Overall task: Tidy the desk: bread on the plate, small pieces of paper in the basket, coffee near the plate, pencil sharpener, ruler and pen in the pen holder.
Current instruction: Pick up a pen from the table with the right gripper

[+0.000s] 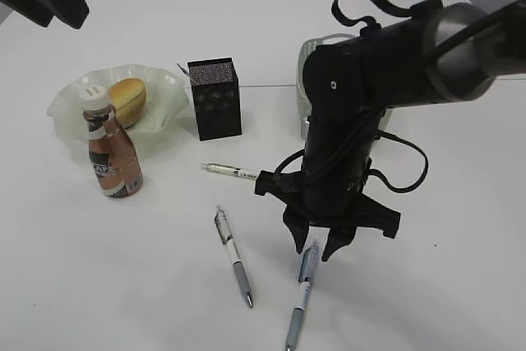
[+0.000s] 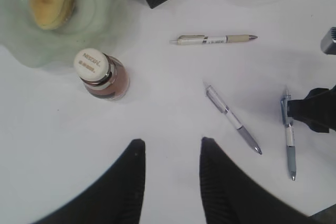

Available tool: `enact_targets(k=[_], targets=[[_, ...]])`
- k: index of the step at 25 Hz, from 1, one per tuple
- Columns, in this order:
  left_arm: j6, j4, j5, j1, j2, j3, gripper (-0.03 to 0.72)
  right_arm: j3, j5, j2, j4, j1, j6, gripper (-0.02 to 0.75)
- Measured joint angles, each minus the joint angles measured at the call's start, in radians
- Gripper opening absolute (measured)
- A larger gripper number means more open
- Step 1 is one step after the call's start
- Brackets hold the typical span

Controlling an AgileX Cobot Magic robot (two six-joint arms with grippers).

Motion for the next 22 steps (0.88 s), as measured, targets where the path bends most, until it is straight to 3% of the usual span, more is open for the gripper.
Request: enact_targets(k=[22], targets=[[0.000, 0.018, 0.000, 0.000, 0.000, 0.000, 0.258, -0.010, -0.024, 0.104, 0.001, 0.025, 0.004, 0.239]])
